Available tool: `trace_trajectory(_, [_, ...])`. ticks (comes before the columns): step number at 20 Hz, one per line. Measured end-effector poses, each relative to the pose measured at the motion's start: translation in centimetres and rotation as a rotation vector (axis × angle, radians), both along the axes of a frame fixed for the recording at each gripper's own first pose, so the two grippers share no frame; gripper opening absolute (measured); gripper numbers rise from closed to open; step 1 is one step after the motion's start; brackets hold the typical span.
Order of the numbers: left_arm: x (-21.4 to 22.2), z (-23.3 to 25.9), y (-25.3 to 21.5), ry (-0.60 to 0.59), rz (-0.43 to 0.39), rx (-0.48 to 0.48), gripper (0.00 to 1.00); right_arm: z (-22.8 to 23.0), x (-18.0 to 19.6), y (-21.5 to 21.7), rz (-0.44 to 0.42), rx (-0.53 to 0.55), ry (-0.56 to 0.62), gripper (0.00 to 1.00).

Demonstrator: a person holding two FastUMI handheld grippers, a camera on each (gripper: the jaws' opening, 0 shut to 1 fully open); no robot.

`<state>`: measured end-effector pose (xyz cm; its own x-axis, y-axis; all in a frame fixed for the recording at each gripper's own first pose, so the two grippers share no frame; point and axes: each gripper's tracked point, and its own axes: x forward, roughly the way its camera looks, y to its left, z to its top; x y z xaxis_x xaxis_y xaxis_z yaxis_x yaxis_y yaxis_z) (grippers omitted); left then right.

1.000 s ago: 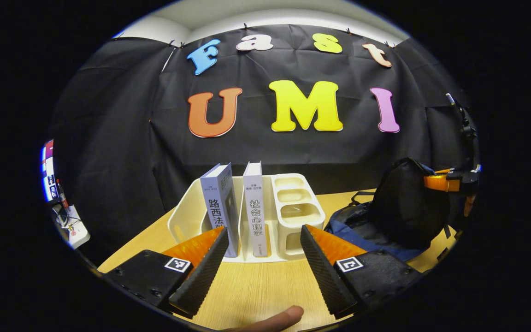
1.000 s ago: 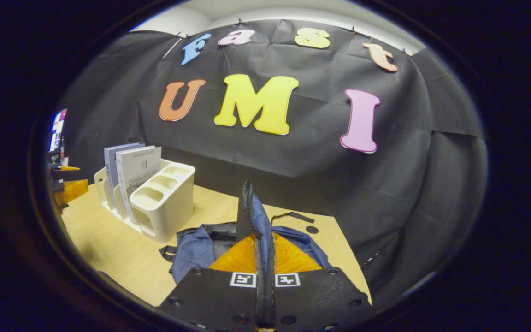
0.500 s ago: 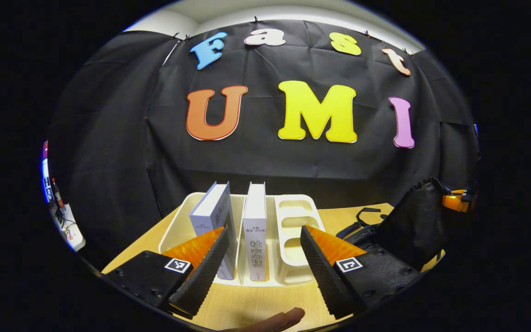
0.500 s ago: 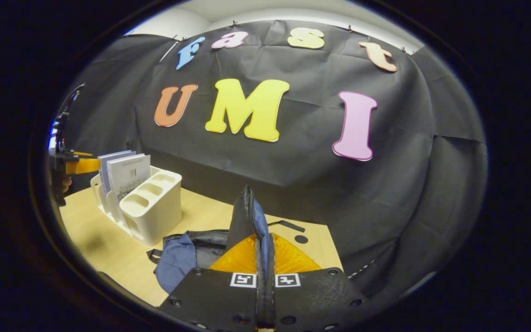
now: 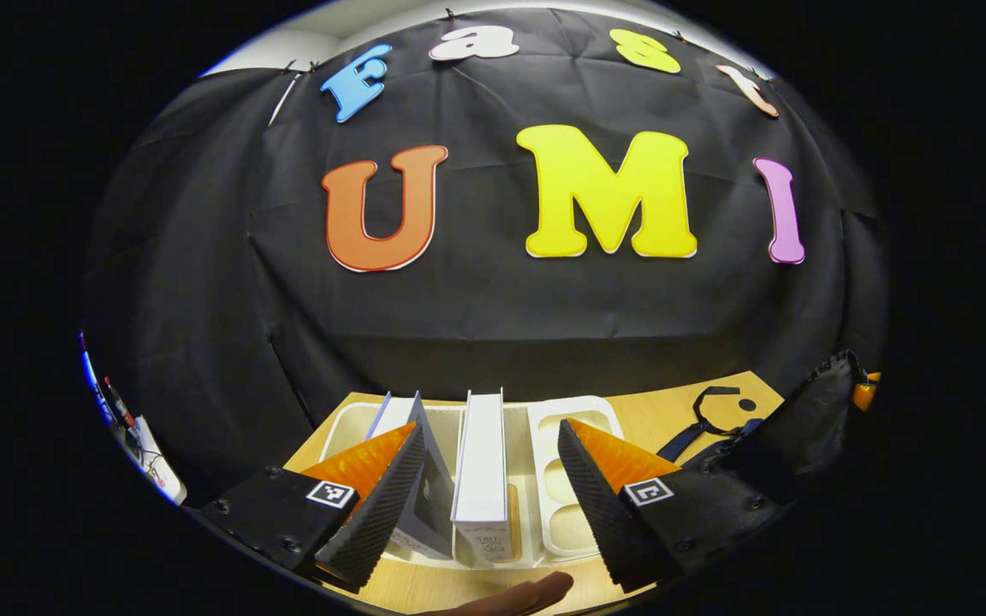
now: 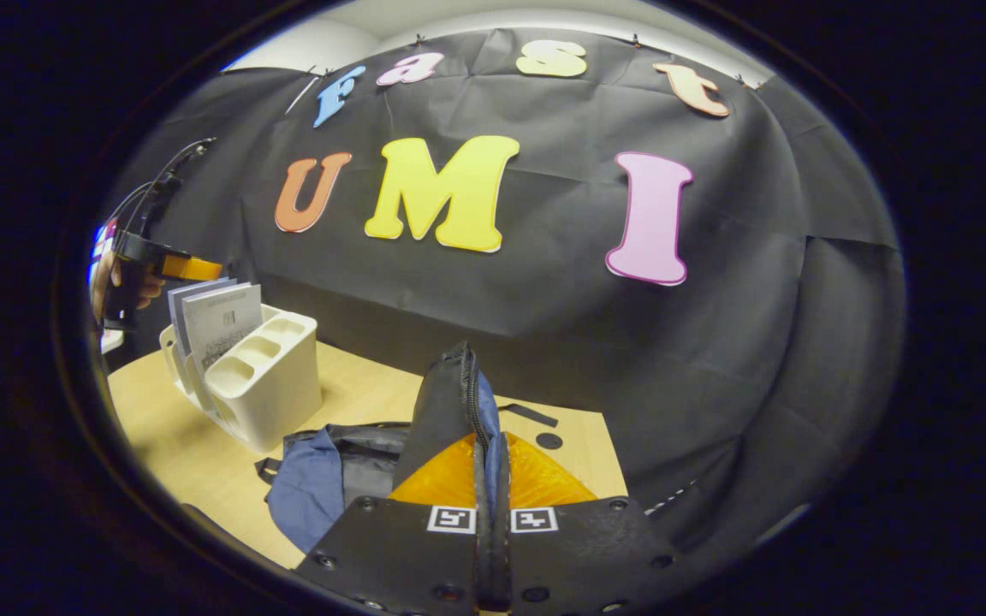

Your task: Open the schoolbag, grab two books from the bookshelf and put them into the schoolbag.

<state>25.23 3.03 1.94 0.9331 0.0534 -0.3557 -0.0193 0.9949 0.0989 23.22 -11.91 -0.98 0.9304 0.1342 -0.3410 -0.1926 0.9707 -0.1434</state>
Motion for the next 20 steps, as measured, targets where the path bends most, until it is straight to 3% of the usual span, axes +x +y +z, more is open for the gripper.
trace_trajectory(2, [1.5,-0.7,-0.1,0.047,-0.008,0.003,0.98,-0.4,-0.3,0.6,0.021,0.007,0.001,0.01])
trace_trajectory(9, [4.6,-3.6,1.4,0.215,0.021,0.156,0.96,-0.5,-1.2,0.2,0.027,0.045,-0.016,0.0])
trace_trajectory(13, [5.3,-5.7,2.0,0.329,0.024,0.143,0.96,-0.8,-1.7,-0.3,0.029,0.055,-0.023,0.0])
trace_trajectory(17, [5.2,-8.0,1.8,0.49,0.038,0.045,0.92,-1.1,-2.2,-0.2,0.05,0.133,-0.008,0.0])
trace_trajectory(20, [4.5,-9.3,1.6,0.614,0.031,0.026,0.89,-1.5,-2.0,-1.0,0.038,0.147,-0.013,0.0])
